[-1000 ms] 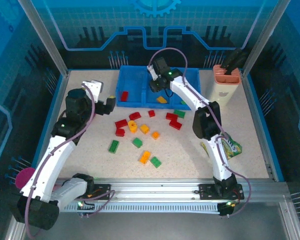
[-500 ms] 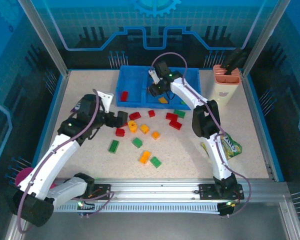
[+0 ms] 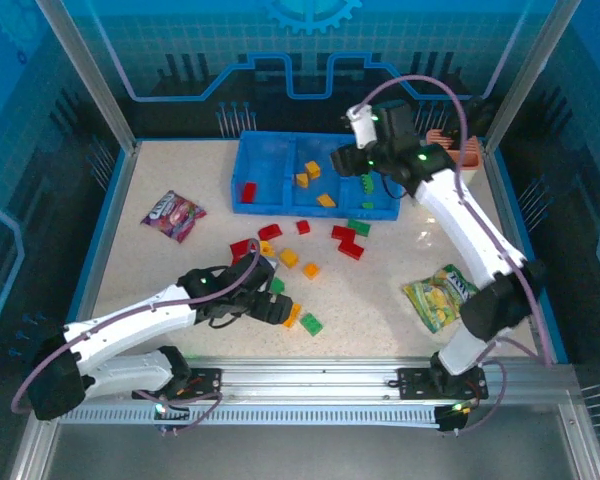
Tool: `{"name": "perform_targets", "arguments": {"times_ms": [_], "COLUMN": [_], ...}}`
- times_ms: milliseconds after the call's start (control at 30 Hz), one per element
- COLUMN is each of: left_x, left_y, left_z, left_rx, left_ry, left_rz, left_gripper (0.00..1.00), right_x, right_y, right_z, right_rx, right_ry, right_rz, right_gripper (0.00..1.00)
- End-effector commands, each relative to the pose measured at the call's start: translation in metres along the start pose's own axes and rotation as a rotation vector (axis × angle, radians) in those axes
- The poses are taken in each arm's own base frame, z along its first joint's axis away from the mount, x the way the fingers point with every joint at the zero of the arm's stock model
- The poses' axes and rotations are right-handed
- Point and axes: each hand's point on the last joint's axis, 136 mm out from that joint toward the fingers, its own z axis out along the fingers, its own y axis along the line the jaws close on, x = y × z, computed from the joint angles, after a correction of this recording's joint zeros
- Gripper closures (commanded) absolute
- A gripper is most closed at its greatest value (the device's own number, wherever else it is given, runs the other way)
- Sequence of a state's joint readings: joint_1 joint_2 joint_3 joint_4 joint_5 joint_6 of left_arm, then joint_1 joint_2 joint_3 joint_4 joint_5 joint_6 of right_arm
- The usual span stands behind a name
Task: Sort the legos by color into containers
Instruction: Place the lego in the container, then pick up the lego from the middle-left of the table.
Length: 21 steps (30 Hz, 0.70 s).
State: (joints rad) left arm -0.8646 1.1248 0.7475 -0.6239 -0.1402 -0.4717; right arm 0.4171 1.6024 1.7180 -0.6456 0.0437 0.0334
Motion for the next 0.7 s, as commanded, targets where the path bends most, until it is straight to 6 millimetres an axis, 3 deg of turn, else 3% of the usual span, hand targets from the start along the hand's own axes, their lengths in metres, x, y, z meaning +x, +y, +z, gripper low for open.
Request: {"name": "perform_targets", "arguments": {"times_ms": [0,133,267,667], "left_x": [-0.004,-0.007,-0.004,0.0], "left_y": [-0.002,-0.007,-0.009,-0.015], "left_z": [0.01,0.017,0.025,0.05], "left_rx": [-0.017,-0.024,-0.055,-0.117], "left_ry": [-0.03,-0.019,0.001,0.054], "left_rz": [-0.042,-0.024,-0.003,0.021], "left_gripper": [0.05,0.05,0.05,0.05], "right_x": [0.054,0.095,0.122,0.149], "right_y": [0.003,0.004,0.008,0.014], "right_z": [0.016,0.013,0.013,0.017], "right_rx": [-0.021,-0.018,-0.033,-0.06], "right_ry": [0.121,0.189,0.241,0.302], "right_rz": [0.072,0.103,0.127,0.147], "right_gripper": [0.34,0.33,0.32,0.3]}}
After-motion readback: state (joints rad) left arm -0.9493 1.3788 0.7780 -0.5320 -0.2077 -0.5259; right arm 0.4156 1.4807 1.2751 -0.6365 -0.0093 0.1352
